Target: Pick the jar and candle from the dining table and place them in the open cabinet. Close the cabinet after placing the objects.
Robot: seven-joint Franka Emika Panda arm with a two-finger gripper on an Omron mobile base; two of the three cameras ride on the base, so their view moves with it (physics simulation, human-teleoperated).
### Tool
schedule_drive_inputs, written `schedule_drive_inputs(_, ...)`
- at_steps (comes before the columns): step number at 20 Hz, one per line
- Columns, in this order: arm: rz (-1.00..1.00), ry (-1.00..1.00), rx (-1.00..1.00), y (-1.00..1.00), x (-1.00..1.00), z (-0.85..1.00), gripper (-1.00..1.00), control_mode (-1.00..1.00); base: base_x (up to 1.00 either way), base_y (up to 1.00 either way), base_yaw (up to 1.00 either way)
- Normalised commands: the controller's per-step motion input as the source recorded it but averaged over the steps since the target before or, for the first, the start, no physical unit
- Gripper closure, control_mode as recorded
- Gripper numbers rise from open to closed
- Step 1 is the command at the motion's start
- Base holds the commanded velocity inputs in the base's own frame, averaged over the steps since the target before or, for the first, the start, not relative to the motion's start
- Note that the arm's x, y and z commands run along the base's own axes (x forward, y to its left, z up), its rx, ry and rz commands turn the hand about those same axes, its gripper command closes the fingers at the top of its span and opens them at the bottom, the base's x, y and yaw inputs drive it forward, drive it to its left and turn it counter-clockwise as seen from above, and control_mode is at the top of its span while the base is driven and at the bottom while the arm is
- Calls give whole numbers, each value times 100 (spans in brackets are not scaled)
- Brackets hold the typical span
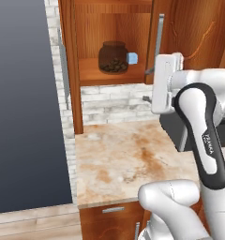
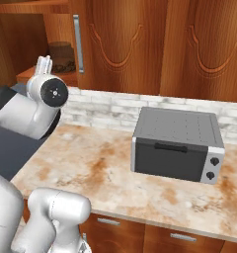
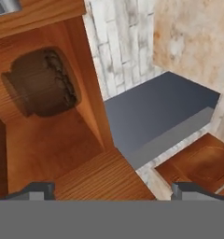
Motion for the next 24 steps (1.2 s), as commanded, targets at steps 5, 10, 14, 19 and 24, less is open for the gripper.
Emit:
schedule_drive_inputs(5,12,-3,1,12,-48,9,-100,-100,0,0,0)
schedule_drive_inputs(10,7,-3,7,11,-49,11,-100,-100,0,0,0)
schedule_drive_inputs(14,1,-17,3,15,-54,8,-100,-100,0,0,0)
schedule_drive_inputs(19,0,-11,2,17,-49,9,-100,-100,0,0,0)
schedule_drive_inputs(24,0,-1,5,16,-47,10,-100,-100,0,0,0)
